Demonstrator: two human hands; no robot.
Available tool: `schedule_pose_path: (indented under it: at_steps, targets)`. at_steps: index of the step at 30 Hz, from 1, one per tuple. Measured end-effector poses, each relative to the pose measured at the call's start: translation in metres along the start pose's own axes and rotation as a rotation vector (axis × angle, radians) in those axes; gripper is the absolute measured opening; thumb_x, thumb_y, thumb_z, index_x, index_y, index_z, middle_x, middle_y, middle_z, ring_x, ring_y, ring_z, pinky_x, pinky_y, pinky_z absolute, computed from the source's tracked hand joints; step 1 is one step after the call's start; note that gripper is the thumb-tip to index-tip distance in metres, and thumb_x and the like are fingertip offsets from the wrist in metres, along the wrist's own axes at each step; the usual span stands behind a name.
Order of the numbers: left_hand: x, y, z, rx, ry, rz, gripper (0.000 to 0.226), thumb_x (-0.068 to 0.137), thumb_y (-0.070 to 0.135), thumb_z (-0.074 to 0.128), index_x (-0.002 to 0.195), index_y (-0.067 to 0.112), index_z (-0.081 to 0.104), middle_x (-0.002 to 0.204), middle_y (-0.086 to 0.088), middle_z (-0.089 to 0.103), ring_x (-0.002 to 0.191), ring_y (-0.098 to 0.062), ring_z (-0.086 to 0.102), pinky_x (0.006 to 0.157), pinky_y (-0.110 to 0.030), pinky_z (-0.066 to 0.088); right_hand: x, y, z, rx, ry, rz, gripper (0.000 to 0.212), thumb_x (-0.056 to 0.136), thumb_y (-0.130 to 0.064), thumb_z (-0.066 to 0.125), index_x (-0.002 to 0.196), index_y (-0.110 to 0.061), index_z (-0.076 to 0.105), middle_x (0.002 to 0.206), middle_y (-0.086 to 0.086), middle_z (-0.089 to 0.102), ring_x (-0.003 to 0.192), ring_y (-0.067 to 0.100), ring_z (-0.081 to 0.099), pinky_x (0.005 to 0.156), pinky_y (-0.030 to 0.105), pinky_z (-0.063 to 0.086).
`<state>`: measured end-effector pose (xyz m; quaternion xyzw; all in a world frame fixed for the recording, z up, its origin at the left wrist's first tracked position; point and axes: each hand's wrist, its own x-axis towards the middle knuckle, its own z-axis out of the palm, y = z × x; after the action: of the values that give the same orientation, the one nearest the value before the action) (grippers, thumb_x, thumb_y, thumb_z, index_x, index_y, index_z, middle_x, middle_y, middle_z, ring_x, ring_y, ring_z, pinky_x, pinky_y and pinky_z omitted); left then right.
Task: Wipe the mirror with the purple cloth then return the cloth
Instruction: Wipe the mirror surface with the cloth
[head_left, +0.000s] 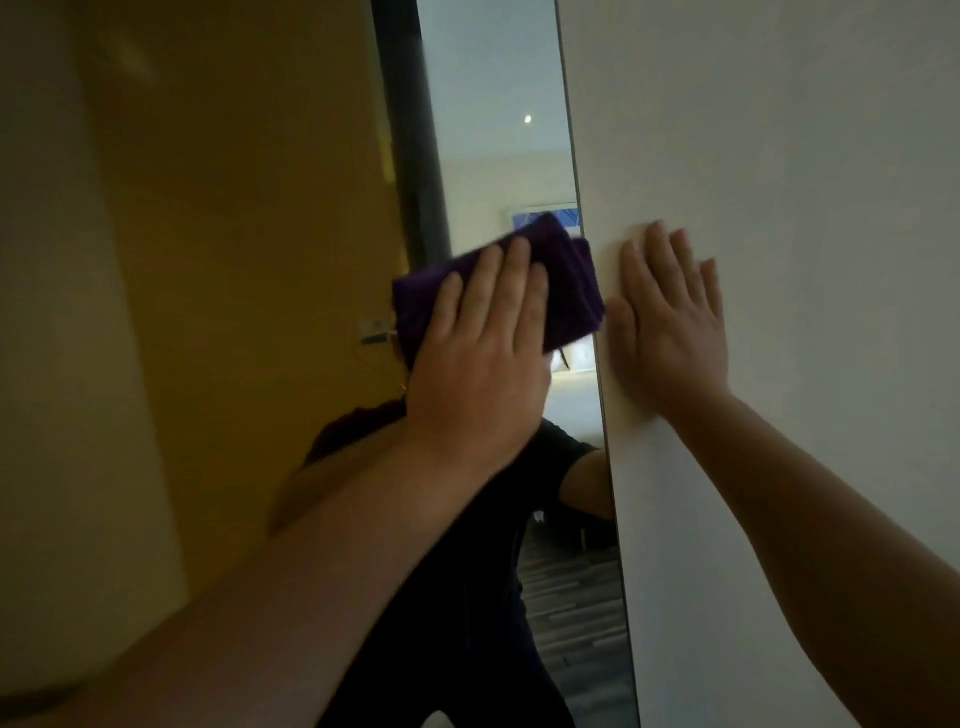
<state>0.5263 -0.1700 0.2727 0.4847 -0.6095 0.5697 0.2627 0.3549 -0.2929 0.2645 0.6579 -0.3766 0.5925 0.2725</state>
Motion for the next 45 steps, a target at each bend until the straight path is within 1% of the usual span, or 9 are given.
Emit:
schedule_pose_path:
  at_steps: [11, 14, 23, 26, 31, 35, 40, 42, 45]
  targets:
    - [-0.241, 0.098, 0.045, -0.055, -0.227, 0.138, 0.079, 0.088, 0.037, 0.058, 0.151, 0.006, 0.019, 0.158, -0.014, 0.019, 0.145, -0.032, 0.020, 0.119, -0.048, 0.010, -0.147, 0.004, 0.022, 0.019, 0.014, -0.046, 0.055, 0.106, -0.040, 0.025, 0.149, -0.009, 0.038, 0.160, 0.017, 0.024, 0.150, 0.035, 0.018, 0.122, 0.054, 0.011]
    - [-0.295, 0.109, 0.049, -0.082, -0.296, 0.182, 0.077, 0.092, 0.035, 0.047, 0.153, 0.005, 0.011, 0.158, -0.012, 0.017, 0.147, -0.032, 0.014, 0.117, -0.048, 0.012, -0.185, 0.003, 0.024, 0.021, -0.003, -0.036, 0.054, 0.107, -0.039, 0.025, 0.148, -0.008, 0.039, 0.160, 0.015, 0.022, 0.150, 0.036, 0.018, 0.122, 0.054, 0.013]
    - [-0.311, 0.101, 0.037, -0.144, -0.352, 0.205, 0.062, 0.095, 0.023, 0.033, 0.153, 0.008, 0.017, 0.158, -0.011, 0.025, 0.146, -0.029, 0.021, 0.117, -0.044, 0.017, -0.208, -0.021, 0.001, 0.134, -0.140, 0.115, 0.058, 0.106, -0.042, 0.018, 0.154, -0.011, 0.028, 0.163, 0.017, 0.018, 0.153, 0.030, 0.009, 0.122, 0.057, 0.011]
    - [-0.306, 0.089, 0.029, -0.150, -0.374, 0.189, 0.069, 0.092, 0.028, 0.047, 0.152, 0.008, 0.019, 0.158, -0.012, 0.026, 0.146, -0.029, 0.020, 0.117, -0.045, 0.016, -0.209, -0.044, -0.017, 0.202, -0.108, 0.140, 0.061, 0.106, -0.043, 0.017, 0.153, -0.006, 0.028, 0.162, 0.019, 0.020, 0.152, 0.031, 0.011, 0.122, 0.056, 0.011]
    - [-0.295, 0.050, 0.005, -0.284, -0.261, 0.030, 0.043, 0.102, 0.013, 0.031, 0.143, 0.006, 0.040, 0.150, -0.016, 0.040, 0.142, -0.028, 0.031, 0.116, -0.045, 0.026, -0.233, -0.080, -0.030, 0.275, -0.143, 0.063, 0.056, 0.106, -0.039, 0.021, 0.155, -0.012, 0.019, 0.163, 0.015, 0.014, 0.153, 0.029, 0.007, 0.122, 0.058, 0.010]
    - [-0.298, 0.013, -0.033, -0.510, -0.169, -0.203, 0.041, 0.094, 0.010, 0.044, 0.134, 0.000, 0.047, 0.139, -0.019, 0.051, 0.128, -0.024, 0.050, 0.105, -0.029, 0.041, -0.258, -0.115, -0.026, 0.290, -0.172, -0.013, 0.054, 0.105, -0.035, 0.028, 0.153, -0.010, 0.024, 0.162, 0.014, 0.016, 0.152, 0.032, 0.011, 0.121, 0.060, 0.014]
    - [-0.330, -0.021, -0.087, -0.782, -0.194, -0.683, 0.043, 0.102, 0.031, 0.036, 0.140, 0.012, 0.044, 0.110, 0.009, 0.064, 0.092, 0.003, 0.061, 0.073, -0.004, 0.043, -0.272, -0.154, -0.012, 0.236, -0.245, -0.082, 0.056, 0.103, -0.032, 0.031, 0.154, -0.010, 0.023, 0.163, 0.015, 0.013, 0.152, 0.034, 0.007, 0.122, 0.058, 0.006]
    - [-0.347, -0.034, -0.096, -0.789, -0.174, -0.786, 0.039, 0.100, 0.028, 0.037, 0.137, 0.017, 0.044, 0.107, 0.024, 0.057, 0.095, 0.016, 0.056, 0.073, -0.001, 0.041, -0.274, -0.163, -0.005, 0.179, -0.282, -0.109, 0.058, 0.104, -0.035, 0.030, 0.156, -0.013, 0.018, 0.164, 0.012, 0.006, 0.153, 0.032, 0.002, 0.122, 0.057, 0.002]
    - [-0.374, -0.061, -0.100, -0.780, -0.169, -0.846, 0.044, 0.098, 0.022, 0.036, 0.141, 0.017, 0.042, 0.115, 0.013, 0.062, 0.101, 0.012, 0.056, 0.079, -0.006, 0.044, -0.280, -0.169, 0.007, 0.104, -0.304, -0.137, 0.062, 0.104, -0.039, 0.033, 0.157, -0.011, 0.016, 0.165, 0.015, 0.007, 0.153, 0.032, -0.001, 0.121, 0.060, 0.002]
